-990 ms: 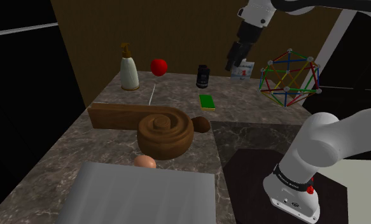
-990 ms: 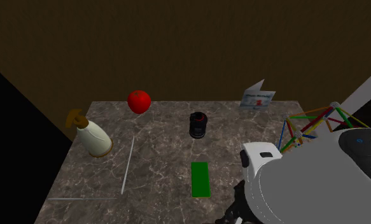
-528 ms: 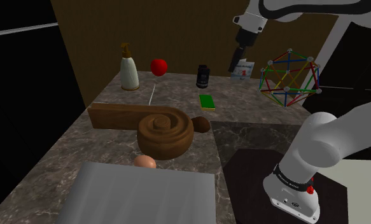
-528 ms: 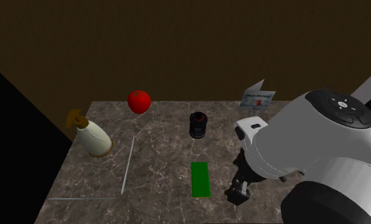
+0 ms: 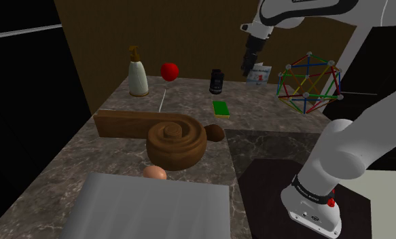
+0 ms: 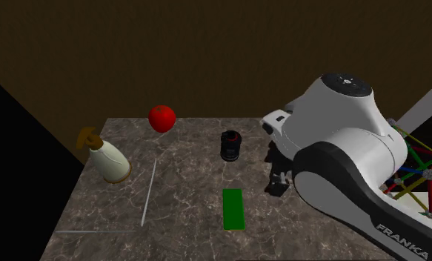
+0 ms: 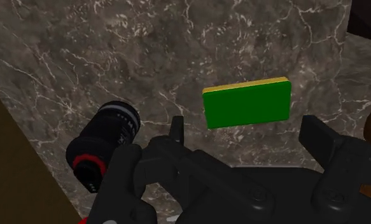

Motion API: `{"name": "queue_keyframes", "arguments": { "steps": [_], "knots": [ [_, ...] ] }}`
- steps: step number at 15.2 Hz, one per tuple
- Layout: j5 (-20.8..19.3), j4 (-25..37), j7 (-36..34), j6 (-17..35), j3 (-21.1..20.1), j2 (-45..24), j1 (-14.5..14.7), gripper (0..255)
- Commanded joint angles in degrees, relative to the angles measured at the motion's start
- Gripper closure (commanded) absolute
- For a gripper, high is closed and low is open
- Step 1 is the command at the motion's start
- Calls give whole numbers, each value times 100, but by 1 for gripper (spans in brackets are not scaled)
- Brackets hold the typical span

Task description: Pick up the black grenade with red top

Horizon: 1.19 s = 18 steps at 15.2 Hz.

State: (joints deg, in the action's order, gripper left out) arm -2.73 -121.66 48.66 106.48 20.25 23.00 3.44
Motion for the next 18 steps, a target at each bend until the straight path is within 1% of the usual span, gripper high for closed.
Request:
{"name": "queue_keyframes", "arguments": {
  "steps": [1, 5, 9, 12, 16, 17, 18],
  "knots": [
    [69, 335, 642, 107, 248, -489, 101, 0],
    [357, 1101, 1880, 174, 656, -1457, 211, 0],
    [810, 2039, 3101, 113, 901, -2527, 168, 0],
    [1176, 2869, 3937, -30, 924, -3363, -16, 0],
    [1581, 4187, 4872, -351, 782, -4497, -400, 0],
    [1601, 4296, 4929, -380, 755, -4580, -441, 0],
    [1600, 4213, 4935, -301, 748, -4576, -434, 0]
  ]
}}
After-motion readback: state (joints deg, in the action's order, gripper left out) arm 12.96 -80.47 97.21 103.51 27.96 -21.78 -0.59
